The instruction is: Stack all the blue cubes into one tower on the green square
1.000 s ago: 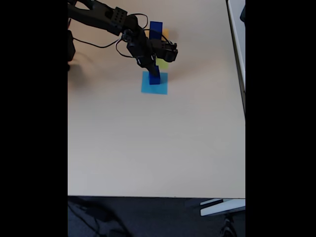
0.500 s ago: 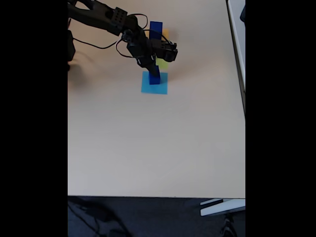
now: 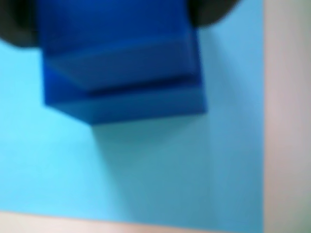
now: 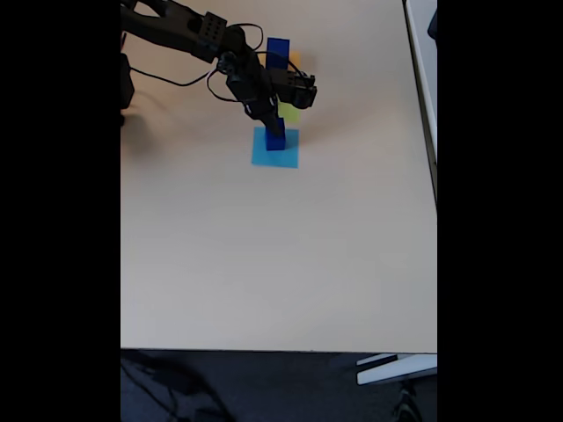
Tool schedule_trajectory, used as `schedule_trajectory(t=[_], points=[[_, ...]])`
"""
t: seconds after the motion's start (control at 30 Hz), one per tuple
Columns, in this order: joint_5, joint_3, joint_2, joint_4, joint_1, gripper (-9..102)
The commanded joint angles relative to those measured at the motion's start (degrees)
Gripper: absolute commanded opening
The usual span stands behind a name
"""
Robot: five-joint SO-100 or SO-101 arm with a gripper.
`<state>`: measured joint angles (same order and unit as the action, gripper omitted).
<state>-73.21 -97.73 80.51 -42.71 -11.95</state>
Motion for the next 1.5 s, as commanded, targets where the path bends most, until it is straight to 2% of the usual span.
schedule_trajectory(t=[0.0, 1.47], points=[[0.00, 0.26, 5.27, 1.41, 0.00, 17], [1.23, 0.26, 5.80, 1.14, -0.70, 18]])
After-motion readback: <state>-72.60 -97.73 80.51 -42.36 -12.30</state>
